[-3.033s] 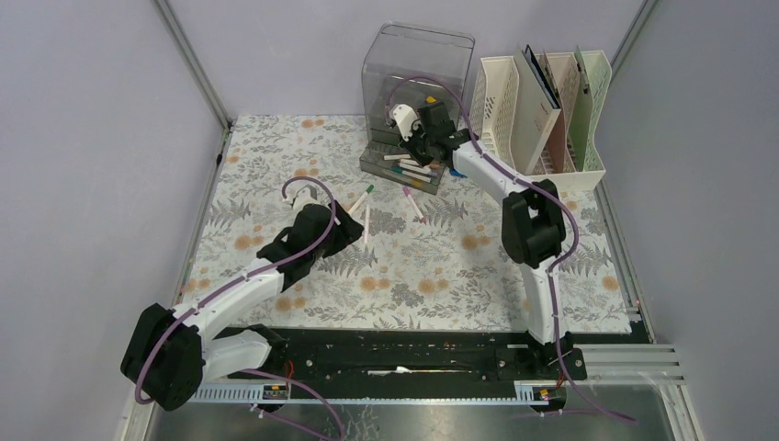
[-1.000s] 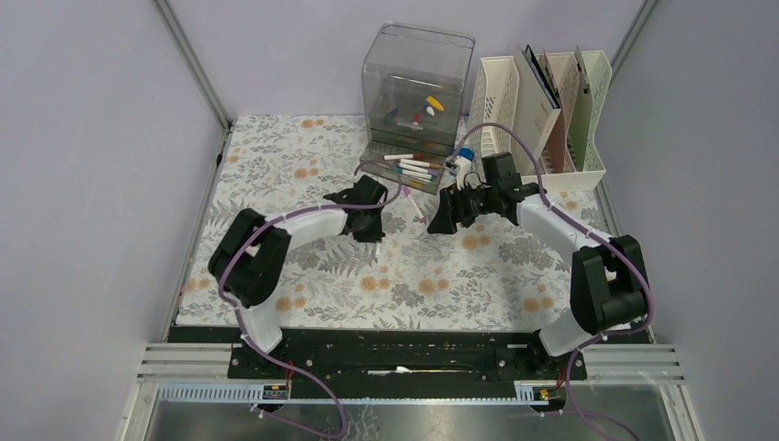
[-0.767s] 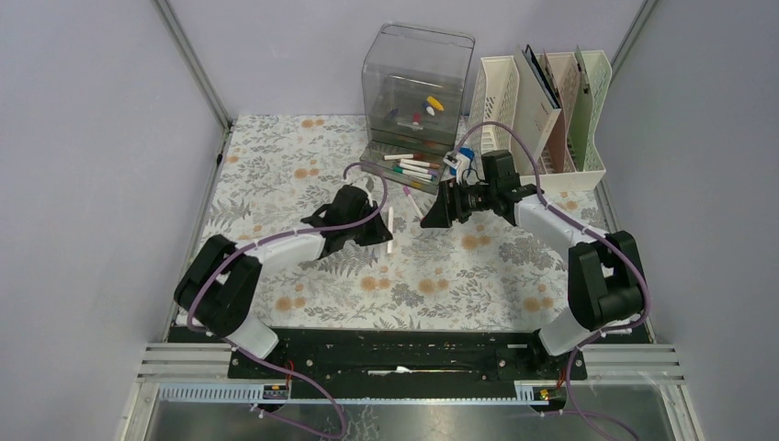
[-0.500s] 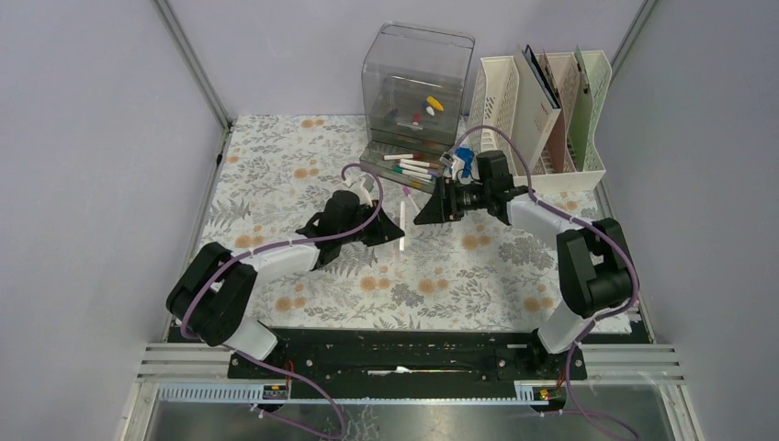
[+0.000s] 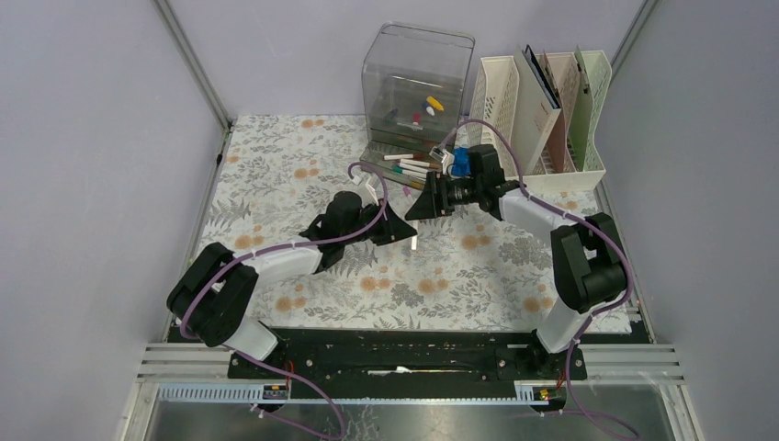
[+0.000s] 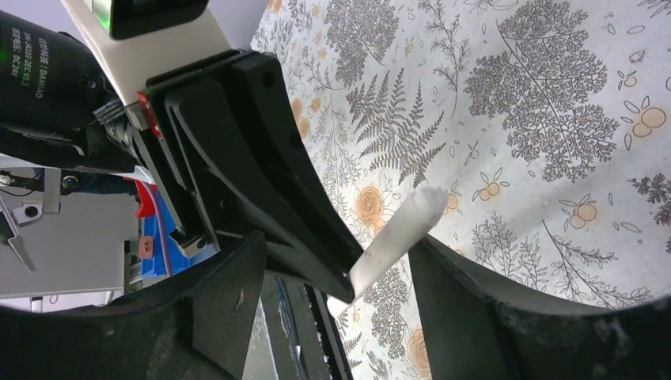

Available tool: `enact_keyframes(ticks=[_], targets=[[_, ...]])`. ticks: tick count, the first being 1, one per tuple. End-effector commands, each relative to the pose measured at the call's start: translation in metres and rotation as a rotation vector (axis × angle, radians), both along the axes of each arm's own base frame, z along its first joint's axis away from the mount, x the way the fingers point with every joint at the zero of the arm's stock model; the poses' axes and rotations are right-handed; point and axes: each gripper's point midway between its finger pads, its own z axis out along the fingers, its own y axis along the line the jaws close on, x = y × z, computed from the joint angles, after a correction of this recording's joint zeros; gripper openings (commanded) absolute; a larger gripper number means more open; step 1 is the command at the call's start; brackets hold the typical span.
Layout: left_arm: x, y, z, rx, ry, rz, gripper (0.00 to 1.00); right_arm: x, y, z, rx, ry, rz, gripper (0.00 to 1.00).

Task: Organize the desk
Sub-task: Place the stationery in the drawer.

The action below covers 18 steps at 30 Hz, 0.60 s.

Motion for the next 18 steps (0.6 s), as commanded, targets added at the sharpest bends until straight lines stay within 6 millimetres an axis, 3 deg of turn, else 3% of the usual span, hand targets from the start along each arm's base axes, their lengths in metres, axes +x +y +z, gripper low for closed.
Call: enact_keyframes(ticks=[1, 18], targets=[[-0.002, -0.010, 0.032, -0.087, -0.075, -0.034, 0.00, 0.004, 0.012, 0.013, 0.037, -0.038, 0.040, 0.73], [-0.005, -0.003, 0.033, -0.080, -0.082, -0.014, 0.04, 0.008, 0.017, 0.024, 0.050, -0.069, 0.048, 0.73]])
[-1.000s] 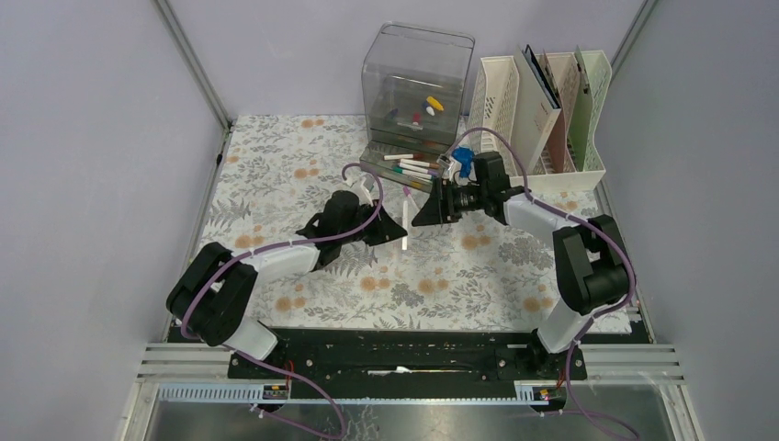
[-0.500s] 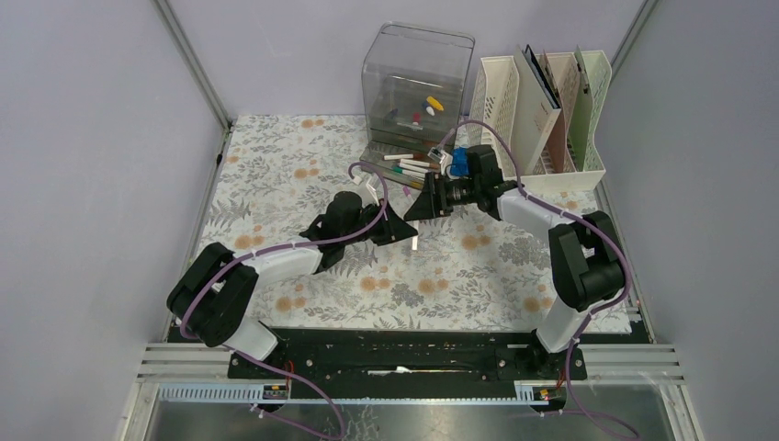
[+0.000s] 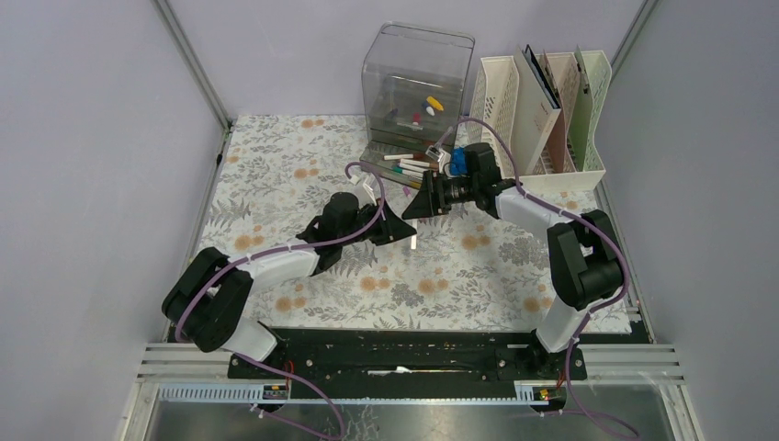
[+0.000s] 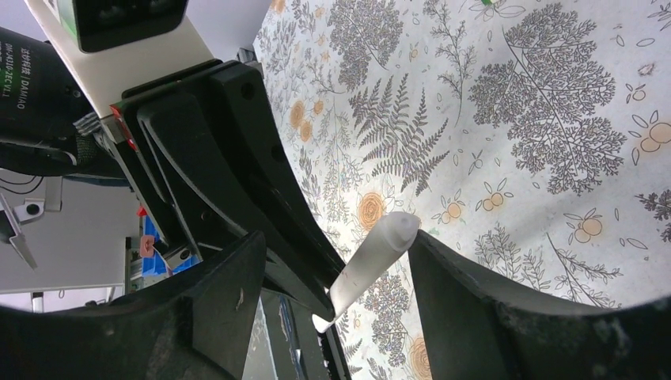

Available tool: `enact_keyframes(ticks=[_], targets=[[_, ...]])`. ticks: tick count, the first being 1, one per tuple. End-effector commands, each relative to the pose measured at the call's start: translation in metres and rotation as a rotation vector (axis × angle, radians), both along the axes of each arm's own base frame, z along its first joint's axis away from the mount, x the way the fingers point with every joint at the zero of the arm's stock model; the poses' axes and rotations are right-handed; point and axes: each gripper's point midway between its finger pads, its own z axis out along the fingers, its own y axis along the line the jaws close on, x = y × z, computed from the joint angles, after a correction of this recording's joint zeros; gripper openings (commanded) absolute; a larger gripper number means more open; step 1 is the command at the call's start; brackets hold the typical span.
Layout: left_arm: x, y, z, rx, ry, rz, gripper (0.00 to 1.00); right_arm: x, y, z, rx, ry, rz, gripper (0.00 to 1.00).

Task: Organize the desk
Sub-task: Place the stationery in the drawer.

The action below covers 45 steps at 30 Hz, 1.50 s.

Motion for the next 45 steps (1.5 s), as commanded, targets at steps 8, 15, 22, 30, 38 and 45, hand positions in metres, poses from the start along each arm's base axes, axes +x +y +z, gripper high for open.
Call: enact_keyframes(ticks=[8, 15, 22, 30, 38, 45], targets=[[0.001, 0.001, 0.021, -0.044, -0.062, 0.006, 0.05, 0.005, 0.009, 0.025, 0.045, -0.068, 0.033, 0.73], [0.002, 0.003, 0.023, -0.043, -0.068, 0.018, 0.05, 0.003, 0.008, 0.024, 0.043, -0.063, 0.033, 0.73], [0.001, 0.004, 0.022, -0.042, -0.066, 0.023, 0.05, 0.000, 0.007, 0.022, 0.041, -0.058, 0.033, 0.73], [0.001, 0.004, 0.022, -0.042, -0.067, 0.024, 0.05, 0.000, 0.007, 0.021, 0.040, -0.054, 0.033, 0.73], [0.004, 0.007, 0.024, -0.031, -0.079, 0.044, 0.05, -0.006, 0.005, 0.009, 0.026, -0.022, 0.033, 0.73], [0.008, 0.010, 0.024, -0.015, -0.083, 0.068, 0.05, -0.017, 0.000, -0.010, 0.005, 0.030, 0.032, 0.73]])
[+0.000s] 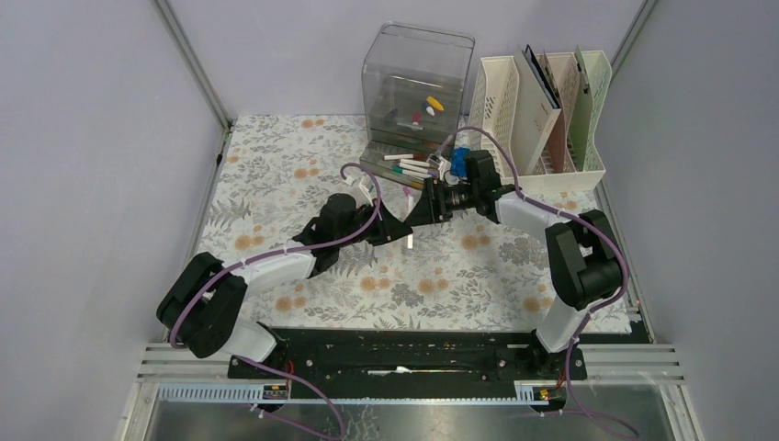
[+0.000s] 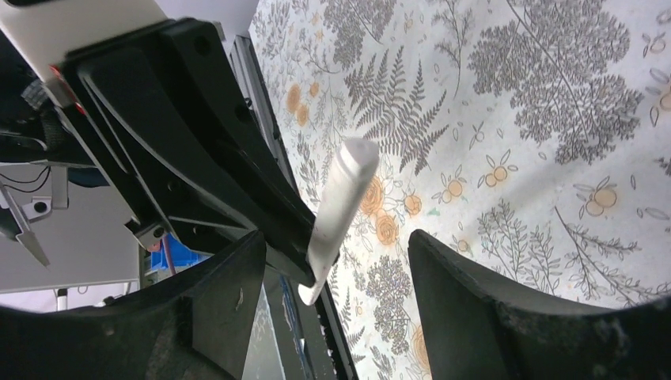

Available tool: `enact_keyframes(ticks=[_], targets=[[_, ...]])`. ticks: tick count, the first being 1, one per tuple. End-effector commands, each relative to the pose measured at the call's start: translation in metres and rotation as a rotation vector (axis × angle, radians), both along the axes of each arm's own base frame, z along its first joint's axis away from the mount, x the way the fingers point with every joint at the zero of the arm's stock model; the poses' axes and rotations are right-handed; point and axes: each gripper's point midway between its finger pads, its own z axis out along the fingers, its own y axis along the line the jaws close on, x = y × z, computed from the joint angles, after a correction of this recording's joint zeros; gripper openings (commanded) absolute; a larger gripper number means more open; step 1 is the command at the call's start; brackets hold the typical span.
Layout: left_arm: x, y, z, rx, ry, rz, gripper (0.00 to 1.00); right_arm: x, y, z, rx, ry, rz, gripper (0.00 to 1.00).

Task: Organize the desk
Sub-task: Place the stationery in the drawer.

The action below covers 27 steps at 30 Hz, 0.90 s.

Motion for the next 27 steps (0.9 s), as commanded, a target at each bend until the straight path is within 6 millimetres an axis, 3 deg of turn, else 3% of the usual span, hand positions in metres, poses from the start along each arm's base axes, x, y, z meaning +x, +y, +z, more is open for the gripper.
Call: enact_keyframes(ticks=[1, 7, 13, 19, 25, 27], targets=[[0.009, 0.003, 0.021, -0.025, -0.073, 0.034, 0.04, -0.008, 0.003, 0.004, 0.018, -0.010, 0.030, 0.73], [0.017, 0.017, 0.005, 0.012, -0.029, 0.088, 0.04, 0.014, -0.003, 0.024, 0.040, -0.066, -0.005, 0.73], [0.039, 0.050, -0.005, 0.049, 0.007, 0.196, 0.03, 0.028, -0.018, 0.039, 0.052, -0.106, -0.052, 0.73], [0.093, 0.072, 0.000, 0.064, 0.068, 0.325, 0.03, 0.024, -0.027, 0.059, 0.069, -0.157, -0.071, 0.73], [0.156, 0.061, 0.004, -0.129, 0.223, 0.483, 0.02, 0.027, -0.044, 0.066, 0.071, -0.177, -0.117, 0.73], [0.181, 0.054, 0.014, -0.211, 0.225, 0.520, 0.02, 0.029, -0.048, 0.068, 0.072, -0.183, -0.128, 0.73]])
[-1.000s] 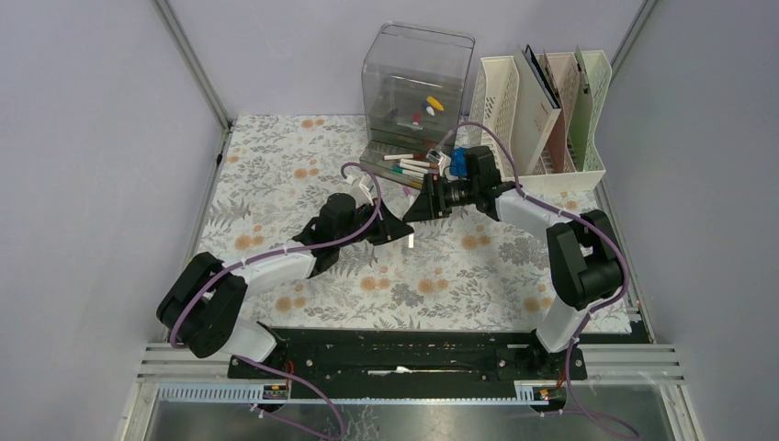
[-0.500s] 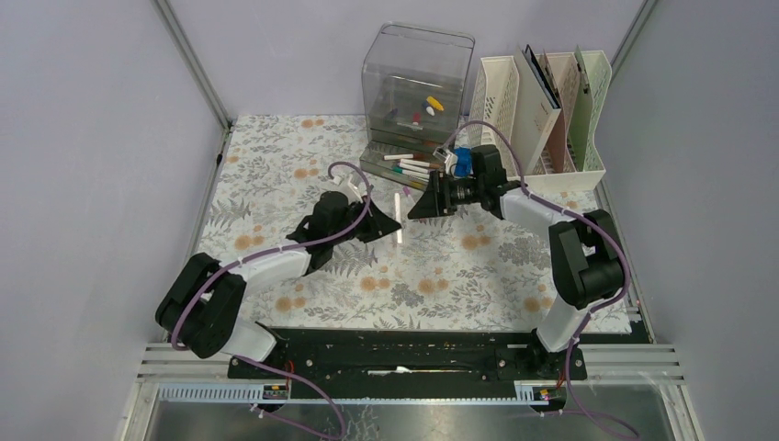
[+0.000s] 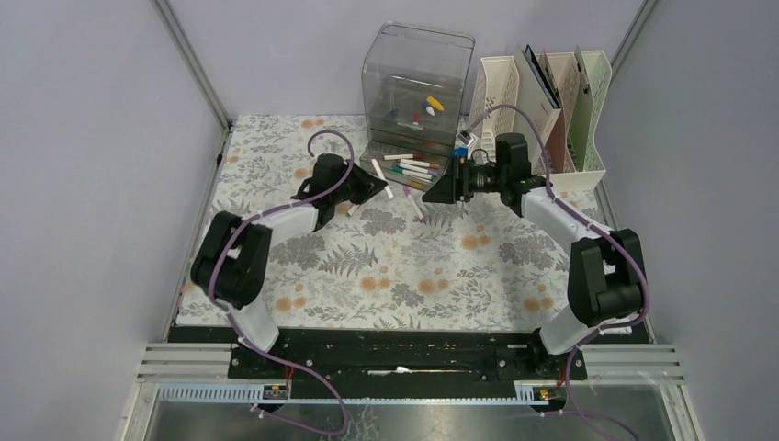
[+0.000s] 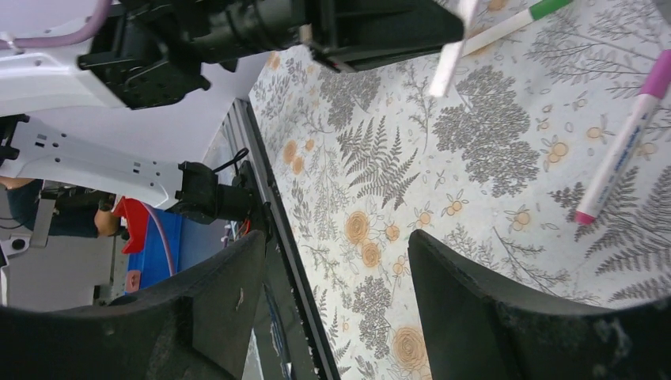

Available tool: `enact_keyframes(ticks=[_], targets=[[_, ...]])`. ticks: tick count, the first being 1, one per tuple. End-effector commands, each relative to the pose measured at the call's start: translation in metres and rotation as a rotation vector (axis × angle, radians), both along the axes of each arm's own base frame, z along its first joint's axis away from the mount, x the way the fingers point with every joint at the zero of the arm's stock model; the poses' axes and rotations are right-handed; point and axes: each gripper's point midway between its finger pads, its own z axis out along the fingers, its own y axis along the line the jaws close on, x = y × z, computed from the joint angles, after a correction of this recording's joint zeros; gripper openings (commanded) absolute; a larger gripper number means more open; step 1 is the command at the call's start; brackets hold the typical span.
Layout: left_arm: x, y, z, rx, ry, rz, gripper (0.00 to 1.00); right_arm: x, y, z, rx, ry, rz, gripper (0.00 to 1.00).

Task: Organize the desk
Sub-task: Place the stationery in the drawer.

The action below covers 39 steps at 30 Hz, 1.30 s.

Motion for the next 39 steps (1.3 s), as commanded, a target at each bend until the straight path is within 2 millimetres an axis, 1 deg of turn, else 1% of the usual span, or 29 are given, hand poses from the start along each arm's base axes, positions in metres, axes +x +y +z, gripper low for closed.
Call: enact_keyframes(ticks=[1, 4, 6, 7, 8, 9, 11, 14, 16, 18, 21, 22, 24, 26, 27, 29, 31, 34, 36, 37, 38, 39], targets=[[0.057, -0.015, 0.031, -0.211, -0.009, 0.146, 0.02, 0.001, -0.011, 0.017, 0.022, -0.051, -0.015, 0.73], [0.086, -0.022, 0.029, -0.281, 0.007, 0.207, 0.02, 0.000, -0.016, 0.017, 0.022, -0.054, -0.027, 0.73], [0.102, -0.027, 0.027, -0.324, 0.025, 0.232, 0.03, 0.000, -0.019, 0.018, 0.022, -0.055, -0.035, 0.73], [0.109, -0.030, 0.021, -0.340, 0.039, 0.241, 0.03, 0.000, -0.021, 0.016, 0.021, -0.052, -0.040, 0.73], [0.116, -0.032, 0.020, -0.354, 0.045, 0.251, 0.04, 0.000, -0.023, 0.016, 0.021, -0.052, -0.044, 0.73], [0.122, -0.035, 0.019, -0.369, 0.050, 0.258, 0.08, 0.000, -0.024, 0.016, 0.021, -0.051, -0.048, 0.73], [0.132, -0.040, 0.013, -0.391, 0.075, 0.264, 0.15, 0.001, -0.027, 0.015, 0.020, -0.048, -0.057, 0.73], [0.142, -0.046, -0.001, -0.413, 0.118, 0.266, 0.26, 0.002, -0.030, 0.015, 0.020, -0.047, -0.065, 0.73], [0.147, -0.051, -0.005, -0.430, 0.132, 0.251, 0.32, 0.003, -0.032, 0.014, 0.019, -0.045, -0.070, 0.73], [0.150, -0.054, -0.004, -0.430, 0.131, 0.236, 0.38, 0.003, -0.033, 0.013, 0.018, -0.043, -0.074, 0.73], [0.153, -0.056, 0.009, -0.405, 0.099, 0.206, 0.45, 0.004, -0.035, 0.013, 0.018, -0.042, -0.079, 0.73], [0.152, -0.056, 0.015, -0.396, 0.083, 0.192, 0.45, 0.004, -0.035, 0.012, 0.018, -0.041, -0.081, 0.73], [0.149, -0.054, 0.031, -0.370, 0.034, 0.164, 0.45, 0.004, -0.035, 0.012, 0.017, -0.039, -0.081, 0.73], [0.141, -0.049, 0.049, -0.325, -0.023, 0.134, 0.45, 0.004, -0.035, 0.011, 0.017, -0.038, -0.081, 0.73], [0.135, -0.045, 0.066, -0.301, -0.069, 0.117, 0.45, 0.004, -0.035, 0.012, 0.018, -0.040, -0.081, 0.73], [0.120, -0.034, 0.081, -0.218, -0.131, 0.091, 0.44, 0.005, -0.035, 0.015, 0.020, -0.050, -0.081, 0.73], [0.103, -0.021, 0.091, -0.116, -0.188, 0.072, 0.44, 0.005, -0.035, 0.017, 0.021, -0.054, -0.081, 0.73], [0.073, 0.008, 0.092, 0.083, -0.247, 0.068, 0.44, 0.005, -0.035, 0.016, 0.020, -0.052, -0.081, 0.73], [0.055, 0.033, 0.085, 0.234, -0.263, 0.088, 0.45, 0.006, -0.035, 0.018, 0.021, -0.058, -0.081, 0.73], [0.046, 0.046, 0.079, 0.306, -0.264, 0.101, 0.46, 0.007, -0.035, 0.020, 0.022, -0.063, -0.081, 0.73], [0.039, 0.064, 0.075, 0.383, -0.265, 0.141, 0.50, 0.009, -0.034, 0.021, 0.023, -0.065, -0.081, 0.73], [0.032, 0.077, 0.071, 0.445, -0.269, 0.157, 0.53, 0.009, -0.034, 0.022, 0.024, -0.069, -0.080, 0.73]])
